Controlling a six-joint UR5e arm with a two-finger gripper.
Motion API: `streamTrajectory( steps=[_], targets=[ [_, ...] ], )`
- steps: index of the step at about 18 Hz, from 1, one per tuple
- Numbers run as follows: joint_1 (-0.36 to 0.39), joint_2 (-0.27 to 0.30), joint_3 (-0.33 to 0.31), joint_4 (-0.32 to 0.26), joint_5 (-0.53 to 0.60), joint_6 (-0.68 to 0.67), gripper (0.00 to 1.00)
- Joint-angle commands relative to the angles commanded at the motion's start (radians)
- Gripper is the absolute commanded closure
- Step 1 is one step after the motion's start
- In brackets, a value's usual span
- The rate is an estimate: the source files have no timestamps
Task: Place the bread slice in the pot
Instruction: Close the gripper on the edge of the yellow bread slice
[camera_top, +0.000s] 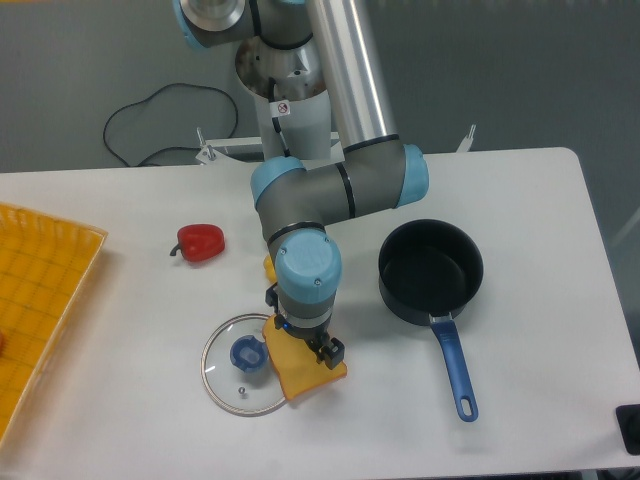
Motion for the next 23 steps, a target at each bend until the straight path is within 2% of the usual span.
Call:
streamTrajectory(
  steps=[16,20,23],
  targets=[
    [0.000,-0.018,-0.011,0.008,0.041,0.043,0.00],
    [-0.005,-0.034,-0.023,0.060,0.041,0.041,0.00],
    [-0.009,-0.034,-0.028,0.064,0.040,0.043,0.00]
  ],
)
